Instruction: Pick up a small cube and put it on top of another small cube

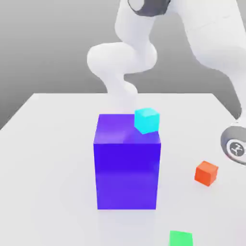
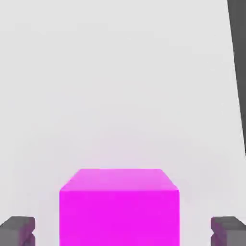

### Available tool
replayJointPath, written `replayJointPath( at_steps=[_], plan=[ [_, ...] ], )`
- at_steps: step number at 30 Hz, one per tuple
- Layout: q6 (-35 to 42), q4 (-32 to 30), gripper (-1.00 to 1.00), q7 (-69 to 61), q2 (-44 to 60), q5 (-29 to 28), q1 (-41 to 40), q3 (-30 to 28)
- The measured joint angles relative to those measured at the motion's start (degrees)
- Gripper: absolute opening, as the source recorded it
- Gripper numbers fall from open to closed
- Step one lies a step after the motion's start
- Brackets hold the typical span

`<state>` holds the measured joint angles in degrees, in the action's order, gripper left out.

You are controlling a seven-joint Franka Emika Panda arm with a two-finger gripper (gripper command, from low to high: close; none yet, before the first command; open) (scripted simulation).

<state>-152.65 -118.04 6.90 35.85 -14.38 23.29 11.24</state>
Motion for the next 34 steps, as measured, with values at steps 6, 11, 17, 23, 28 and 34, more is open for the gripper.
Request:
replayJointPath(
  at_steps=[6, 11, 17, 23, 28, 34],
  plan=[
    [1.3, -0.4, -1.0, -0.5, -1.7, 0.6, -0.4, 0.5],
    [6.0, -3.1, -1.0, 1.5, -9.3, 4.5, -2.5, 1.1],
    [6.5, -6.9, -1.0, 13.8, -14.3, 9.5, -4.8, -3.6],
    [7.1, -10.6, -1.0, 27.1, -18.9, 13.3, -6.7, -8.9],
    [4.9, -12.7, -1.0, 35.7, -18.8, 15.1, -7.8, -12.2],
    [0.0, -12.5, 1.0, 36.1, -13.8, 15.4, -7.9, -12.3]
  ],
)
